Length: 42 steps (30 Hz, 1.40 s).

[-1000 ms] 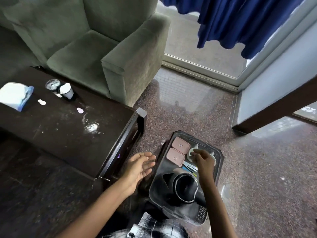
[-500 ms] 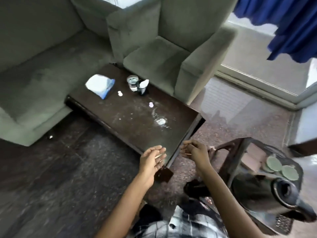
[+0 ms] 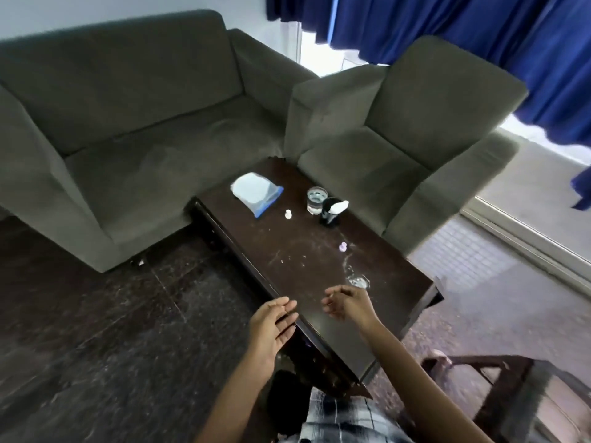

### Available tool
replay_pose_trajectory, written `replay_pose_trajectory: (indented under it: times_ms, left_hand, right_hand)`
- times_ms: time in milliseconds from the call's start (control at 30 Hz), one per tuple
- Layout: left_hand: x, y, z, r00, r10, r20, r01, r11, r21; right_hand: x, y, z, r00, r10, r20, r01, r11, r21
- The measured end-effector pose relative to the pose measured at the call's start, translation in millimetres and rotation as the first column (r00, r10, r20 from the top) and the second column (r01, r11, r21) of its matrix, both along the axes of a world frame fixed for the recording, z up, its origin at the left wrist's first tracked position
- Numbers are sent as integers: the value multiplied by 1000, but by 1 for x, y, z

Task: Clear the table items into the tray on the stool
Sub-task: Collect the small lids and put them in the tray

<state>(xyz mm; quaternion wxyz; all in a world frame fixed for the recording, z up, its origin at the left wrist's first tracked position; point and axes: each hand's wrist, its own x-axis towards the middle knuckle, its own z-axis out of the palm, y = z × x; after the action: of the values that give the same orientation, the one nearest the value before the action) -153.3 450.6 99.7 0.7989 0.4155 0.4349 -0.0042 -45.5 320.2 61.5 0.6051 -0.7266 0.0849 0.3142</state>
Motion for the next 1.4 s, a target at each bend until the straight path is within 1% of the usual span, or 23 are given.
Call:
replay_pose_trajectory:
  times_ms: [133, 233, 367, 600, 700, 767, 867, 933, 967, 1067, 1167, 1200, 1300, 1367, 1400]
  left_hand:
    - [27, 51, -12, 999, 28, -25, -27, 999, 25]
    - [59, 92, -20, 999, 10, -46, -8, 999, 48]
    - [114, 148, -20, 993, -32, -111, 40, 997, 70]
    - [212, 214, -19, 985, -108, -136, 123, 986, 109]
    - [241, 229, -22, 978, -158, -140, 171, 981, 90]
    - [258, 239, -26, 969, -189, -160, 202, 977, 73]
    - [281, 258, -32, 950, -249, -187, 264, 963, 56]
    - [298, 274, -37, 936, -289, -203, 307, 949, 66]
    - [306, 282, -40, 926, -310, -215, 331, 941, 69]
    - [334, 310, -52, 896, -383, -224, 412, 905, 102]
    - [364, 337, -73, 862, -441, -250, 483, 864, 140]
    - [373, 344, -81, 849, -460, -262, 506, 850, 146]
    - [390, 366, -97, 804, -521, -285, 577, 800, 164]
    - [397, 379, -103, 782, -547, -300, 608, 775, 173]
    - [400, 385, -104, 774, -553, -308, 617, 767, 174]
  right_hand:
    - [31, 40, -29, 996, -36, -77, 38, 999, 27]
    - [67, 68, -53, 983, -86, -160, 91, 996, 21]
    - [119, 103, -81, 953, -165, -256, 150, 986, -76]
    - [190, 149, -114, 925, -232, -301, 176, 964, -201]
    - [219, 170, -120, 925, -247, -288, 196, 961, -194]
    - [239, 186, -127, 926, -255, -277, 197, 955, -220]
    - [269, 209, -141, 929, -283, -238, 211, 934, -287]
    - [291, 225, -154, 920, -350, -175, 271, 892, -362]
    - [300, 230, -163, 925, -354, -136, 272, 870, -411]
    - [331, 250, -212, 949, -298, -106, 214, 852, -478]
    - [356, 274, -262, 983, -150, -110, 70, 847, -527]
    - [361, 282, -264, 987, -129, -99, 57, 842, -537]
    - [367, 305, -260, 983, -162, -89, 95, 855, -509]
    - [369, 313, -265, 988, -146, -51, 94, 828, -553]
    - [367, 315, -267, 985, -169, -45, 114, 817, -566]
